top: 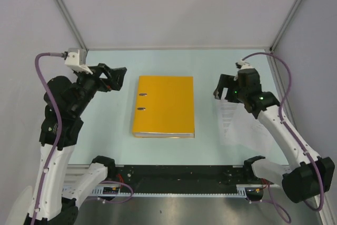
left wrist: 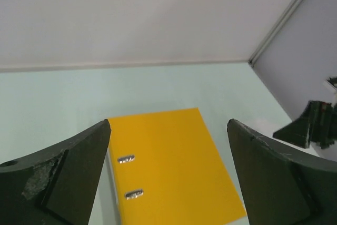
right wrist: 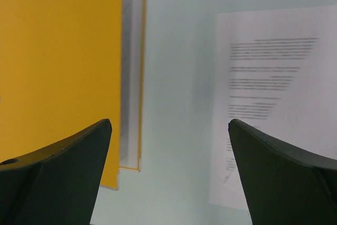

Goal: Put the files into the folder

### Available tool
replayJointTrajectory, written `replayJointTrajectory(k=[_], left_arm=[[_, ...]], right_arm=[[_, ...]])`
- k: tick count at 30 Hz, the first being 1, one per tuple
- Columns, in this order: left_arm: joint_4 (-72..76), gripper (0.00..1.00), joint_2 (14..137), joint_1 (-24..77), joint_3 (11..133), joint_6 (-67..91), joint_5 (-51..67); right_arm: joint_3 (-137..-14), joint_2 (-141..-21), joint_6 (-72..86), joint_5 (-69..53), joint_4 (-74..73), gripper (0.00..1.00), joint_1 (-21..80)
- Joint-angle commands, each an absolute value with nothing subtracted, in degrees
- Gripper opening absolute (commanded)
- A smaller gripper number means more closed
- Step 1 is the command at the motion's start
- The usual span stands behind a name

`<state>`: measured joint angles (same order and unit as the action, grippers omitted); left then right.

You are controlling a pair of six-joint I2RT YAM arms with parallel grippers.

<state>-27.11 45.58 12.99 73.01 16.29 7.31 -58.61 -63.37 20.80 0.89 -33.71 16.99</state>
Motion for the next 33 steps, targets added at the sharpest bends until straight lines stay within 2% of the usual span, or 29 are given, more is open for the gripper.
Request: replayJointTrajectory(k=[1, 3, 5, 8, 10, 11, 14, 17, 22, 24, 26, 29, 30, 31, 32, 33], left_arm=[[-33.57, 0.95, 50.43, 13.27, 72.69, 12.49, 12.91], [-35.15, 0.92, 51.76, 16.93, 70.85, 12.13, 12.75], [-34.98, 0.9, 52.38, 22.64, 68.74, 11.08, 6.97], [-28.86, 0.91, 51.07, 41.76, 59.55, 9.67, -6.56], [-24.45, 0.92, 50.28, 48.57, 54.6, 9.41, -14.46], [-20.0, 0.93, 50.36, 55.04, 50.14, 8.97, -17.02], [-13.74, 0.94, 54.55, 66.13, 44.67, 7.3, -27.84], [-10.03, 0.94, 59.57, 72.4, 43.33, 5.02, -34.27], [-7.03, 0.95, 70.12, 75.41, 44.64, 3.51, -36.2], [-5.98, 0.99, 73.89, 76.11, 45.61, 3.08, -37.17], [-4.14, 1.0, 76.36, 76.81, 45.88, 2.03, -38.84], [-2.38, 1.0, 80.93, 77.08, 46.41, 1.41, -41.99], [-1.94, 1.0, 81.82, 77.08, 46.49, 1.06, -42.97], [-0.89, 1.0, 84.0, 77.34, 46.76, 0.53, -44.28], [-0.62, 1.0, 84.98, 77.43, 47.11, 0.18, -46.65], [-0.53, 1.0, 86.03, 77.52, 47.54, 0.18, -50.85]], right_arm=[[-58.62, -71.96, 23.2, -5.78, -20.69, 1.0, 26.43], [-58.54, -77.92, 23.64, -9.3, -17.07, 1.0, 27.68], [-58.45, -81.28, 24.87, -13.08, -12.41, 1.0, 28.65], [-57.92, -86.56, 26.54, -20.46, -6.87, 1.0, 27.34], [-56.34, -88.76, 27.94, -25.3, -1.25, 1.0, 26.46], [-55.99, -89.29, 28.3, -26.79, -0.53, 1.0, 25.24], [-54.93, -92.19, 30.4, -32.06, 6.67, 0.99, 23.82], [-54.93, -95.79, 32.77, -36.47, 10.71, 0.95, 23.64], [-54.84, -99.22, 35.07, -38.85, 14.41, 0.8, 23.12], [-54.84, -99.49, 36.2, -39.46, 15.64, 0.69, 23.03], [-54.84, -99.23, 37.35, -38.94, 16.69, 0.61, 22.94], [-54.76, -100.1, 40.42, -39.81, 17.93, 0.53, 22.24], [-54.67, -100.28, 43.04, -39.99, 18.1, 0.4, 22.06], [-54.32, -100.2, 44.46, -40.25, 18.45, 0.32, 21.54], [-53.36, -99.85, 46.21, -41.04, 20.02, 0.18, 21.36], [-52.91, -99.41, 48.93, -41.39, 20.82, 0.17, 21.27]])
